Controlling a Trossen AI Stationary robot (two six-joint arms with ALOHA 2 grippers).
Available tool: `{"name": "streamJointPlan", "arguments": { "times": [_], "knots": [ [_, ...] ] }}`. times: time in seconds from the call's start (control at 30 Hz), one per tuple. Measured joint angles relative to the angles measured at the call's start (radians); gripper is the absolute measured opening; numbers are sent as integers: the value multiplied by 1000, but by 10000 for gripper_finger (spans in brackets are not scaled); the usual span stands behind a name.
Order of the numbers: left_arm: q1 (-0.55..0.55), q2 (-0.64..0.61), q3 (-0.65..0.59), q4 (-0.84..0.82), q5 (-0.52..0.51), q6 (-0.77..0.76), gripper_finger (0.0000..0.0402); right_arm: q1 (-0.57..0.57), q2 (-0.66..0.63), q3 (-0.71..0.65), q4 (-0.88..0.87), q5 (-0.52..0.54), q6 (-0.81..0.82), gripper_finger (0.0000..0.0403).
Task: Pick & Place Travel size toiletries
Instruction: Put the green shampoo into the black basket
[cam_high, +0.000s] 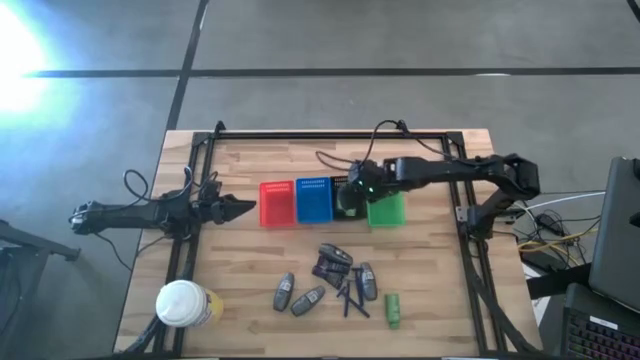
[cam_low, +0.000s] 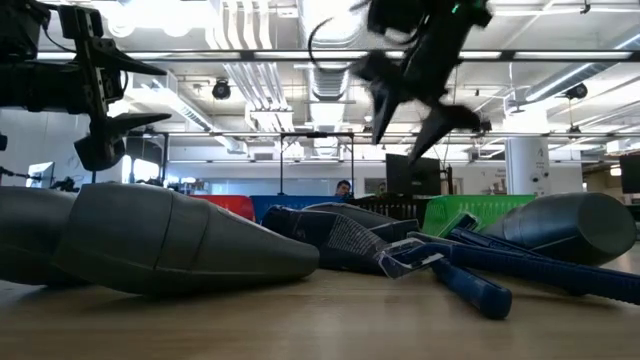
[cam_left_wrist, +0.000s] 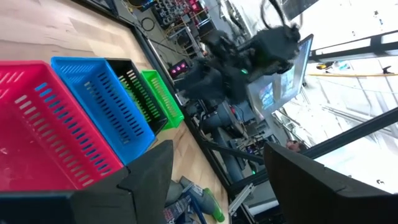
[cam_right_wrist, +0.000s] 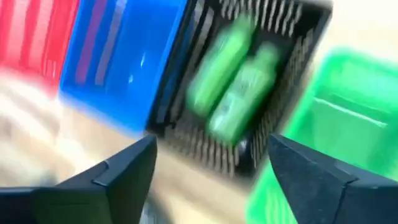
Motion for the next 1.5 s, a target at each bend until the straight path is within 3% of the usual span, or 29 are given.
{"name": "streamJointPlan", "arguments": {
  "times": [0.1,0.23,0.37,0.57,0.77,1.03,1.37,1.5],
  "knots": [
    [0,0,0,0,0,0,255,122,-42,5,-159,-23,66,323],
    [0,0,0,0,0,0,255,323,-56,-51,-300,-130,302,332],
    [0,0,0,0,0,3,255,536,-30,-106,-191,-227,590,339],
    [0,0,0,-8,0,3,255,718,46,-128,-15,-220,902,349],
    [0,1,0,-12,0,4,255,740,156,-119,59,-222,923,338],
    [0,1,0,-16,0,2,255,743,276,-109,121,-297,912,290],
    [0,1,0,-16,0,6,255,746,213,-125,26,-234,896,121],
    [0,1,0,-16,0,7,255,730,130,-127,16,-165,896,94]
  ]
}}
